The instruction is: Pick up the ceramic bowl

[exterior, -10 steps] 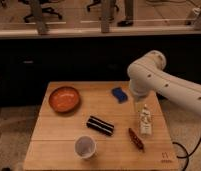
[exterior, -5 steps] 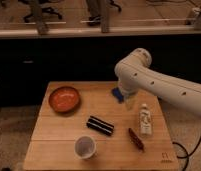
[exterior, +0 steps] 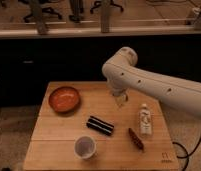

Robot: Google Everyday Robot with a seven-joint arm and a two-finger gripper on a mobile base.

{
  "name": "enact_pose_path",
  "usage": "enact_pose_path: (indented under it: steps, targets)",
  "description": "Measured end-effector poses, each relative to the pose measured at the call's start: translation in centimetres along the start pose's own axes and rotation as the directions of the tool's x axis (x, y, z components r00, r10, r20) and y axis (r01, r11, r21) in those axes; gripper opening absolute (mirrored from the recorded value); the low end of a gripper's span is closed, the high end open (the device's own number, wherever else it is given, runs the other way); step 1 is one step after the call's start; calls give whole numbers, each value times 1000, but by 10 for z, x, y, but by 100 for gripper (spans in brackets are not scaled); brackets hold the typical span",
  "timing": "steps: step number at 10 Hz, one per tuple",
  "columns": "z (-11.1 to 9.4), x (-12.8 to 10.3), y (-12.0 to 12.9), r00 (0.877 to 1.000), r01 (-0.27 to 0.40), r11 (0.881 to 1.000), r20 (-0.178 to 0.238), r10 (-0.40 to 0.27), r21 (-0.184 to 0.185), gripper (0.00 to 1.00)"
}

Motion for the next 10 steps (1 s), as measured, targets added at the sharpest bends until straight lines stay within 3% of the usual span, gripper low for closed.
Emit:
enact_pose_path:
  steps: [4,10]
  targets:
    - [4,-21,-18,996,86,996,-3,-86,30,80]
    - [13,-41,-42,981,192,978,0,-193,75,80]
